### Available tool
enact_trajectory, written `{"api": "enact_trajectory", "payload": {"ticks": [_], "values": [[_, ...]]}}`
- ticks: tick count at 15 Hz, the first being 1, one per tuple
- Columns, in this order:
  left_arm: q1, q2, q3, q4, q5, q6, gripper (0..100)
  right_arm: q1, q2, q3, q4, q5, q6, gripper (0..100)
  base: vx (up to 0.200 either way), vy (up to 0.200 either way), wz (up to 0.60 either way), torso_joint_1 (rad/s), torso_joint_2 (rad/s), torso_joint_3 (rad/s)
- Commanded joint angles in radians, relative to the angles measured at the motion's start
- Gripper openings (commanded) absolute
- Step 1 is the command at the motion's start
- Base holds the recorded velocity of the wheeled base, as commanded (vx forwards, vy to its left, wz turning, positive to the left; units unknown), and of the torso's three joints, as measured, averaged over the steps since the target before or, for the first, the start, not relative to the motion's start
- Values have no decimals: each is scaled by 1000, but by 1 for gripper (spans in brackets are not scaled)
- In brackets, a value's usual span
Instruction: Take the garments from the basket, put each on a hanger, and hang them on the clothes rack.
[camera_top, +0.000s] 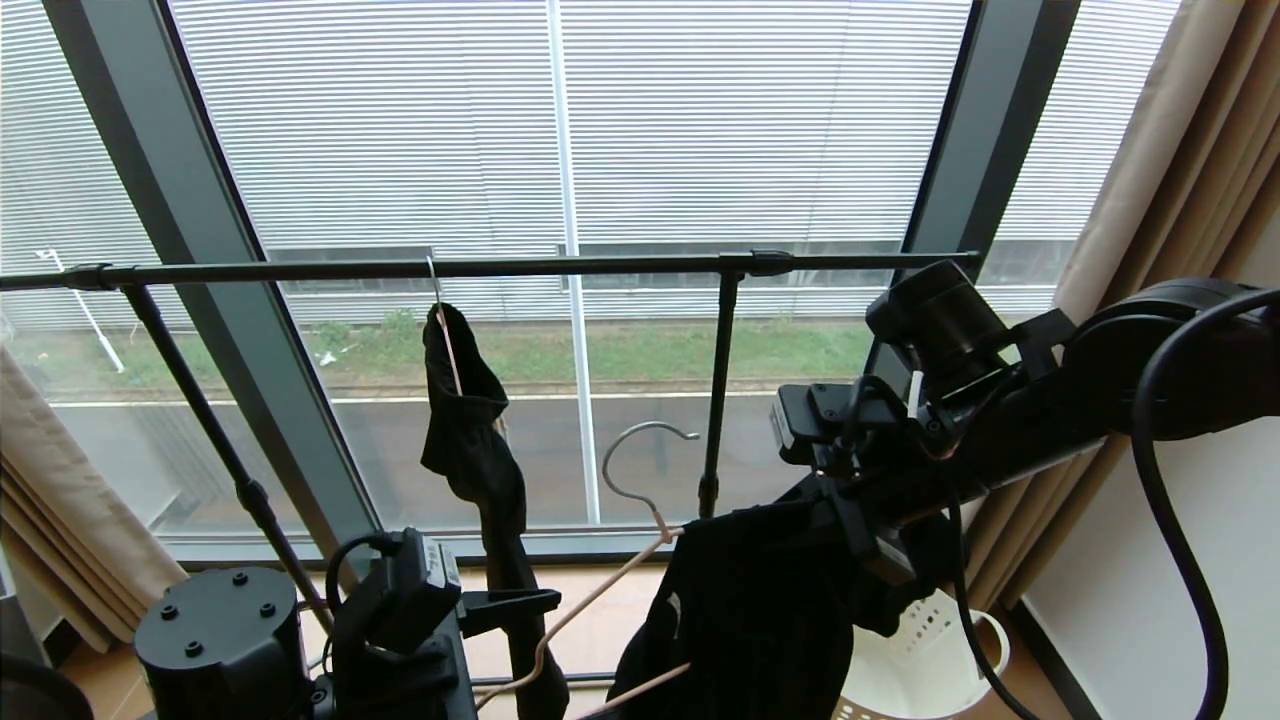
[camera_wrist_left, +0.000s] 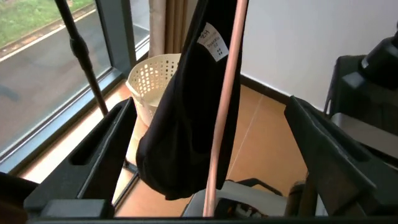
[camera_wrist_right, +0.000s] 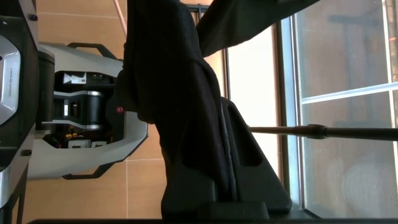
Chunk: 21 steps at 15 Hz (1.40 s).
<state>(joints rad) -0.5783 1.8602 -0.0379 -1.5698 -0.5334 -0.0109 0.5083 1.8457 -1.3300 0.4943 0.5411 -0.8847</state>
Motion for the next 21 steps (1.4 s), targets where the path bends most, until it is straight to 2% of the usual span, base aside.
{"api": "enact_trajectory", "payload": {"ticks": [1,3,6,8,10,12,13,14,15,17,18,19,20,21], "values": [[37,-44,-2,-1,-43,-43,100,-14,-14,9,-2,0,1,0,0,0,0,0,0,0],[80,-82,-23,-1,-80,-150,100,-34,-26,12,-2,2,1,0,0,0,0,0,0,0],[149,-115,-82,-1,-82,-293,100,-48,-54,22,-3,-6,18,0,0,0,0,0,0,0],[163,-122,-103,-1,-80,-314,100,-50,-56,17,-5,-10,61,0,0,0,0,0,0,0],[176,-151,-123,-1,-79,-314,100,-56,-54,15,-86,-96,122,0,0,0,0,0,0,0],[207,-202,-154,-1,-79,-311,100,-63,-48,14,-148,-147,162,0,0,0,0,0,0,0],[216,-225,-174,42,-79,-310,100,-67,-46,15,-166,-159,171,0,0,0,0,0,0,0],[219,-259,-195,113,-77,-307,100,-68,-46,15,-172,-161,179,0,0,0,0,0,0,0],[227,-334,-247,294,-76,-279,100,-70,-53,11,-174,-162,197,0,0,0,0,0,0,0],[218,-394,-297,510,-31,-182,100,-73,-57,3,-177,-167,224,0,0,0,0,0,0,0],[190,-398,-304,577,32,-109,100,-86,-59,3,-177,-167,225,0,0,0,0,0,0,0],[187,-398,-306,580,38,-104,100,-88,-57,3,-177,-167,225,0,0,0,0,0,0,0],[124,-383,-289,596,141,-12,100,-93,-59,9,-177,-167,231,0,0,0,0,0,0,0],[95,-366,-272,596,158,11,100,-96,-71,22,-177,-167,248,0,0,0,0,0,0,0]]}}
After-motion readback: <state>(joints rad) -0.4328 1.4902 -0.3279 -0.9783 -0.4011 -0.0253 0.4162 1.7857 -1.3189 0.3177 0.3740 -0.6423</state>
